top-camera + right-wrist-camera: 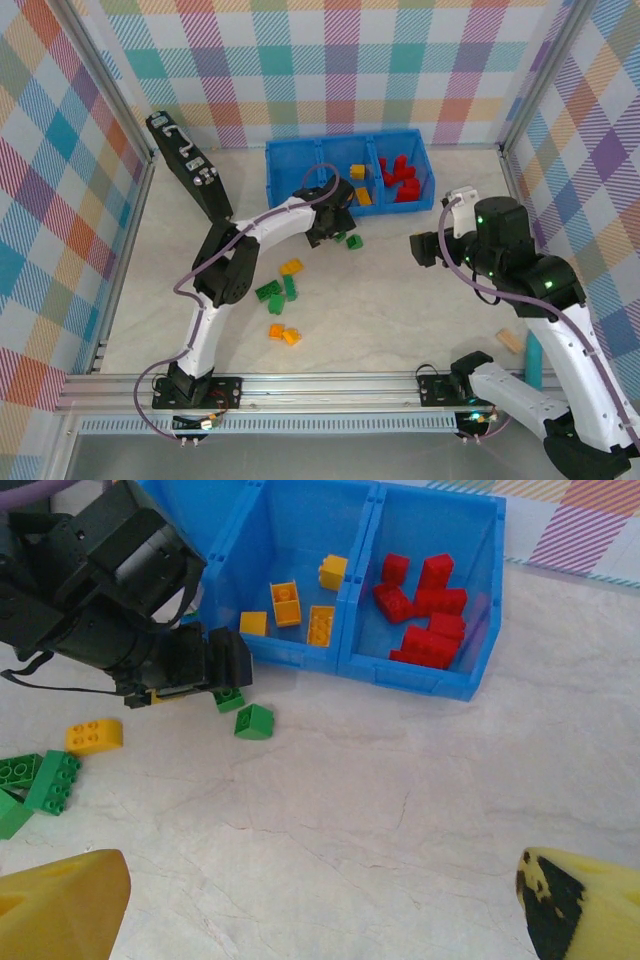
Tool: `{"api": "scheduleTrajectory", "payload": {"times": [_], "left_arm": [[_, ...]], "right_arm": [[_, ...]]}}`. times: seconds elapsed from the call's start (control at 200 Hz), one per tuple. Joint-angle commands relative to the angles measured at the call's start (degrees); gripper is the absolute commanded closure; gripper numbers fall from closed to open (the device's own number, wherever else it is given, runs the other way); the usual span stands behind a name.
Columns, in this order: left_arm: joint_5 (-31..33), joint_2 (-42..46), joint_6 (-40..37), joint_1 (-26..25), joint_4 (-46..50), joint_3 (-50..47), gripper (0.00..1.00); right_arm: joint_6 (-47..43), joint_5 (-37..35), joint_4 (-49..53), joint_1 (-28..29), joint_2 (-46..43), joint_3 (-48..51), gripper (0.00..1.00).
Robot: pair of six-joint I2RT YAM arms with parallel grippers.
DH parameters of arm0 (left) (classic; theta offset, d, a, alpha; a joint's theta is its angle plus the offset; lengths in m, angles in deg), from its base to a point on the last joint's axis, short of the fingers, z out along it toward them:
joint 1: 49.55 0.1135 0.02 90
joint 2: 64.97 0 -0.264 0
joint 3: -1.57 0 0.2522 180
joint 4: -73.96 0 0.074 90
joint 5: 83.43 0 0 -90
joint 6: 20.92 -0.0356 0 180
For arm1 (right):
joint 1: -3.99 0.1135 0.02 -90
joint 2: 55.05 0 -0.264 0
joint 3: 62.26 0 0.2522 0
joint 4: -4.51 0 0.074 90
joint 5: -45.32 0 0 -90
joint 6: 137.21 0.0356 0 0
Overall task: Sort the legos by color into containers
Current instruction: Pick up the lego from the center of the table.
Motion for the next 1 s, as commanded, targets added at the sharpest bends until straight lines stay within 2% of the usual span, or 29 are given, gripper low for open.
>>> {"api": "scheduleTrajectory", "payload": {"times": [0.0, 0.195, 0.3, 0.515, 0.715, 0.855, 0.995], "left_arm": [[0.8, -1.7, 0.9, -0.3, 2.3, 2.8, 0.19], [0.8, -3.6, 1.5, -0.1, 2.4, 4.1, 0.2], [0.6, -4.3, 2.0, 0.2, 2.8, 4.4, 0.24], [-1.9, -6.5, 1.9, 1.4, 4.8, 4.9, 0.52], [-1.9, -7.6, 1.5, 1.7, 7.4, 5.2, 0.65], [-1.7, -7.7, 0.2, 2.0, 10.0, 5.0, 0.8], [-1.7, -7.3, -3.6, 2.2, 12.5, 4.5, 1.0]], "right_arm": [[-0.1, 0.5, -2.5, 0.3, 0.2, 0.3, 0.01], [0.1, 0.6, -3.0, 0.4, 0.8, 0.9, 0.01], [0.1, 0.5, -3.3, 0.3, 0.7, 1.3, 0.01], [0.0, 0.2, -3.8, 0.3, 0.4, 2.2, 0.01], [0.1, 0.3, -3.7, 0.3, 1.4, 1.5, 0.01], [0.1, 0.3, -3.8, 0.3, 1.1, 2.0, 0.01], [0.2, 0.4, -3.9, 0.3, 1.0, 2.3, 0.01]]}}
